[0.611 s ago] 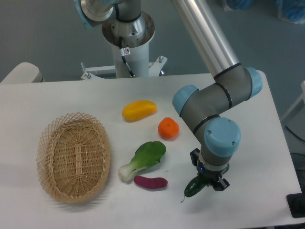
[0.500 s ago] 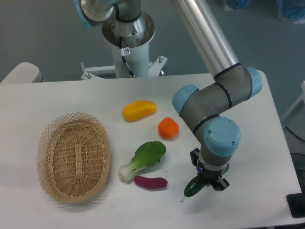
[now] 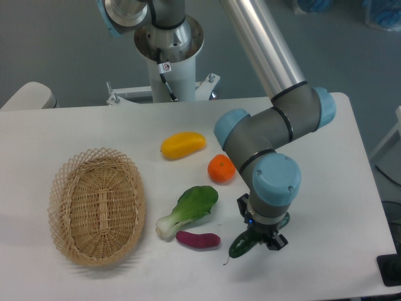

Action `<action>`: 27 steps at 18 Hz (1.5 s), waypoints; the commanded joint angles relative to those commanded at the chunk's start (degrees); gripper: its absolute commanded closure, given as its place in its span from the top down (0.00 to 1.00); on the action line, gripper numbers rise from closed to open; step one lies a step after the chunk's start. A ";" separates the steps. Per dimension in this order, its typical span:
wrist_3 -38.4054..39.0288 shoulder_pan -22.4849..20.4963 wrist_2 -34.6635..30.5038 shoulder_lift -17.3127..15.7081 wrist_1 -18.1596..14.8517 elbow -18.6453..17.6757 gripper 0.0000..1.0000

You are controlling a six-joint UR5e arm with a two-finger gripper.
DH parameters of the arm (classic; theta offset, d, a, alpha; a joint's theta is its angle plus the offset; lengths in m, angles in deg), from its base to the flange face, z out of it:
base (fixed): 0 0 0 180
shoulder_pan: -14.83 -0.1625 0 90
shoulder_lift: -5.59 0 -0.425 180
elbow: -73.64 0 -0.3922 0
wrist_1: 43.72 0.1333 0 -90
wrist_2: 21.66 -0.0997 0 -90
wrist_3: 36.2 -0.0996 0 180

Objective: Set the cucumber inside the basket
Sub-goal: 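Carry the cucumber over the wicker basket and lower it inside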

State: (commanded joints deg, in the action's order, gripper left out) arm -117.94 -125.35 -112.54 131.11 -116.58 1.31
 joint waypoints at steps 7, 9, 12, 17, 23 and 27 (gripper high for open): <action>5.35 4.91 2.46 -5.63 -0.88 -6.24 0.14; 7.99 7.28 2.64 -7.73 -0.62 -9.48 0.14; 16.40 11.94 2.90 -9.50 -0.36 -12.48 0.13; 29.33 17.04 3.86 -9.59 -0.27 -13.89 0.14; 41.47 21.96 5.63 -7.93 2.88 -14.86 0.15; 44.39 24.78 5.54 -6.78 7.02 -16.88 0.27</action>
State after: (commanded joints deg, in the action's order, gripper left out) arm -73.55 -100.57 -107.00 124.33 -109.56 -15.57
